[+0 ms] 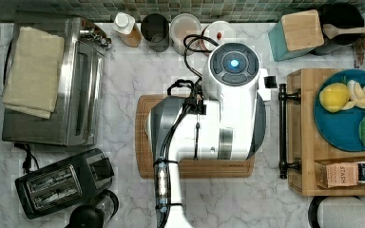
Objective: Open the drawer.
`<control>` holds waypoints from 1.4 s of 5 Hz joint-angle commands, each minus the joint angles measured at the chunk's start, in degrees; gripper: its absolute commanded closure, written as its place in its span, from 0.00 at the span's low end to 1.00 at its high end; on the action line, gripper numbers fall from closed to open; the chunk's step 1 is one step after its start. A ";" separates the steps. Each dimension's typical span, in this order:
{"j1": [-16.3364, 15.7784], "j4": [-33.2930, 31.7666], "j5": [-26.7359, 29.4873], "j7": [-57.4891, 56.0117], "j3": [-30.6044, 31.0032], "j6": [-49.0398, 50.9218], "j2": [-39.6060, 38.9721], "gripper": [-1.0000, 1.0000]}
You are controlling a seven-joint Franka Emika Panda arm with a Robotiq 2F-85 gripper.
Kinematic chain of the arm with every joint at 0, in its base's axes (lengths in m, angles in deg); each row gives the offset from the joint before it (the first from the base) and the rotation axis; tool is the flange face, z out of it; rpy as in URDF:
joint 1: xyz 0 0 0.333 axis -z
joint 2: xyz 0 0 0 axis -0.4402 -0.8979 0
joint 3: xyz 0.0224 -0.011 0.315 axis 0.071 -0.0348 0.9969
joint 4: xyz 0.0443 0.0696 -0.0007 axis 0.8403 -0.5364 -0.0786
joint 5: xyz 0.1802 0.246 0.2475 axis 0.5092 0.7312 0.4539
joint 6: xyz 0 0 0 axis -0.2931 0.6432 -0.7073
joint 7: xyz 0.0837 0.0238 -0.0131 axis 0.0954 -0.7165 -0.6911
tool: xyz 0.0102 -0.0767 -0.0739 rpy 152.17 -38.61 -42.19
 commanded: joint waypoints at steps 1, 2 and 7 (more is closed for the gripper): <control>0.16 -0.45 -0.17 -0.01 -0.26 -0.01 0.00 0.00; 1.25 -0.14 -1.27 -8.28 -0.94 0.69 -0.34 0.00; 8.14 -8.65 -10.67 -46.56 -8.02 -17.53 -2.81 0.00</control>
